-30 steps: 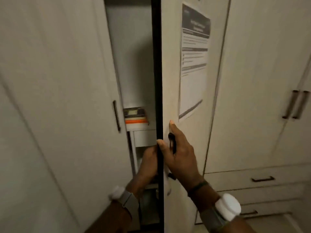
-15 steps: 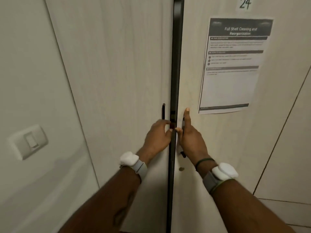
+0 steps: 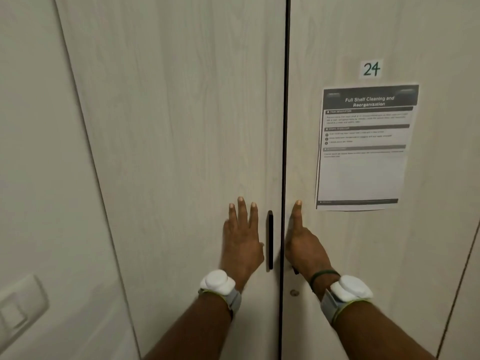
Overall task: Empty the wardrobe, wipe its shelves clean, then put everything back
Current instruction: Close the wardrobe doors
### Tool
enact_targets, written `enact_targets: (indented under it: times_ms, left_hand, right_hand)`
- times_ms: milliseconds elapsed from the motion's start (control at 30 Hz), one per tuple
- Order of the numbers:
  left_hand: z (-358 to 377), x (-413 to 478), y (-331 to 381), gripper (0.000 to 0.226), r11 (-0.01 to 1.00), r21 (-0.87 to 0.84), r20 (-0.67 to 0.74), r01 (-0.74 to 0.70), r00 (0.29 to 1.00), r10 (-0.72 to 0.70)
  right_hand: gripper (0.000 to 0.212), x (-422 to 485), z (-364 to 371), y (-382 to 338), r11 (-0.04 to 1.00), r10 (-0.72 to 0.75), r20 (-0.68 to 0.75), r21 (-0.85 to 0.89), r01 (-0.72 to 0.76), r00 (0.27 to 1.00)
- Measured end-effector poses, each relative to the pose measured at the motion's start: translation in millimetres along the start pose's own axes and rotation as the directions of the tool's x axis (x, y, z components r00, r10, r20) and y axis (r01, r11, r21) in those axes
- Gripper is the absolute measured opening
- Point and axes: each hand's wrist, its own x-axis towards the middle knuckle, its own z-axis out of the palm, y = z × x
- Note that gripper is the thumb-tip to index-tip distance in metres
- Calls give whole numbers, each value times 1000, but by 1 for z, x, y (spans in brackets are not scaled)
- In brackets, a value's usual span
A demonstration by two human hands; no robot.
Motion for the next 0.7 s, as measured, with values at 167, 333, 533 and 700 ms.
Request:
enact_targets:
  times_ms: [167,333,533,700]
  left_hand:
    - [8,0,0,115,999,-41,-15,7,1000,-8]
    - [10,-1,-4,116,999,-38,6,0,1000,0]
    - [8,-1,-1,113,999,-36,20,10,1000,-9]
    - [6,-1,1,114,999,-22,37,23,999,-22]
  right_hand:
    - [122,14,8,1,1000,10,17,19,-10,1000]
    - [124,16,9,1,1000,9,20,28,-10,1000]
    - [124,13,2,0,999,13,47,42,-15,999]
    - [123,11,0,-1,999,5,54,36,-7,999]
